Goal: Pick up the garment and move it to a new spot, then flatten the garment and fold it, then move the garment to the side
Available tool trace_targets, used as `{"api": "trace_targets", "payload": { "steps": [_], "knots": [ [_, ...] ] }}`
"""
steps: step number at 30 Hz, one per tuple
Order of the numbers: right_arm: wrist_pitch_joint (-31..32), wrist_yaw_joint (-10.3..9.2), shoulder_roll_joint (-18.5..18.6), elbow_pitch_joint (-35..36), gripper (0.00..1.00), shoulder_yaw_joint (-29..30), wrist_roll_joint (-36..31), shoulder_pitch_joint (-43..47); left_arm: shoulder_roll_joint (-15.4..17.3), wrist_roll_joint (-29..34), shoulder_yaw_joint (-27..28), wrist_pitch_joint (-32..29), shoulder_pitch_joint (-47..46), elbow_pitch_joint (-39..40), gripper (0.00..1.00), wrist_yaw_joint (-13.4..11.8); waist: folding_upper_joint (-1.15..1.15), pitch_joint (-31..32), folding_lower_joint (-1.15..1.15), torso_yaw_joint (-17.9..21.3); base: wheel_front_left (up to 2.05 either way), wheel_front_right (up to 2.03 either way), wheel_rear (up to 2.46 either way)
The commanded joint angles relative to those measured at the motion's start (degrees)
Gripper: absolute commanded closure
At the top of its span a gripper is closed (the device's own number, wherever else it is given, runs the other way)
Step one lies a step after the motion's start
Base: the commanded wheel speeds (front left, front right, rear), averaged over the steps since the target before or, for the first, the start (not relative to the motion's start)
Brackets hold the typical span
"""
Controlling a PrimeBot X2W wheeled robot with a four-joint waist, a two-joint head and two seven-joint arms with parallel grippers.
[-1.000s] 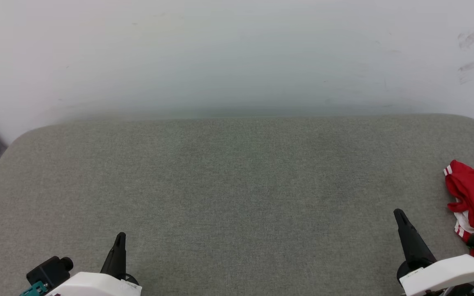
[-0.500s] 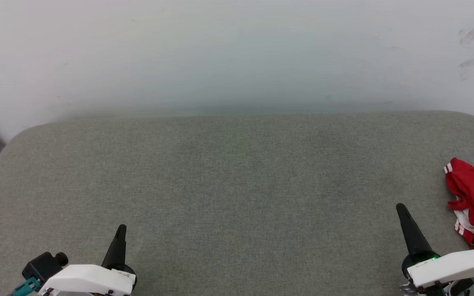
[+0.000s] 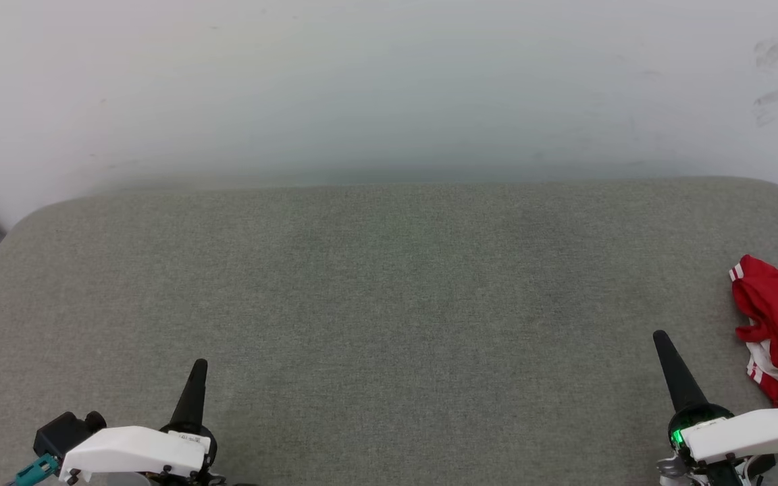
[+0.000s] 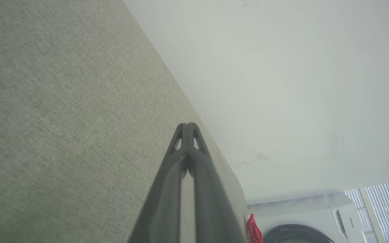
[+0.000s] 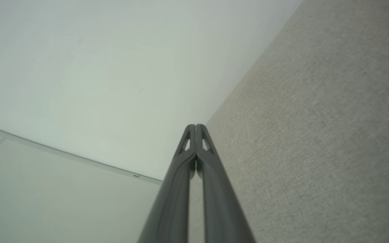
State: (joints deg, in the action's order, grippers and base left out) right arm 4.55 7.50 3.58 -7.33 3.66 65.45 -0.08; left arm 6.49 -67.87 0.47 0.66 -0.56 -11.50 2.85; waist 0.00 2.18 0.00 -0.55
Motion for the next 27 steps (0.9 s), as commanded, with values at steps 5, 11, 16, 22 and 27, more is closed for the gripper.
{"api": "trace_targets", "payload": {
  "steps": [5, 11, 16, 22, 27],
  "knots": [
    [0.1, -0.01, 0.4, -0.5, 1.0, 0.3, 3.8, -2.2, -0.4, -3.4, 1.0, -0.9, -1.9, 0.0, 1.0, 0.8, 0.0, -0.2, 0.0, 0.1, 0.0, 0.0, 0.0],
    [0.3, -0.01, 0.3, -1.4, 1.0, 0.5, 7.2, -2.9, -0.8, -6.4, 1.7, -1.8, -2.6, -0.4, 1.0, 1.4, 0.0, -0.5, 0.0, 0.1, 0.0, 0.0, 0.0],
    [0.4, -0.01, 0.3, -2.1, 1.0, 0.7, 9.9, -3.2, -1.1, -8.7, 2.2, -2.5, -3.0, -0.7, 1.0, 1.9, 0.0, -0.7, 0.0, 0.2, 0.0, 0.0, 0.0],
    [0.5, -0.01, 0.3, -2.9, 1.0, 0.9, 12.9, -3.8, -1.5, -11.5, 2.9, -3.2, -3.5, -1.0, 1.0, 2.4, 0.0, -0.9, 0.0, 0.2, 0.0, 0.0, 0.0],
    [0.6, -0.01, 0.2, -3.5, 1.0, 1.1, 15.3, -4.3, -1.9, -13.7, 3.4, -3.9, -4.0, -1.3, 1.0, 2.8, 0.0, -1.1, 0.0, 0.3, 0.0, 0.0, 0.0]
  ]
}}
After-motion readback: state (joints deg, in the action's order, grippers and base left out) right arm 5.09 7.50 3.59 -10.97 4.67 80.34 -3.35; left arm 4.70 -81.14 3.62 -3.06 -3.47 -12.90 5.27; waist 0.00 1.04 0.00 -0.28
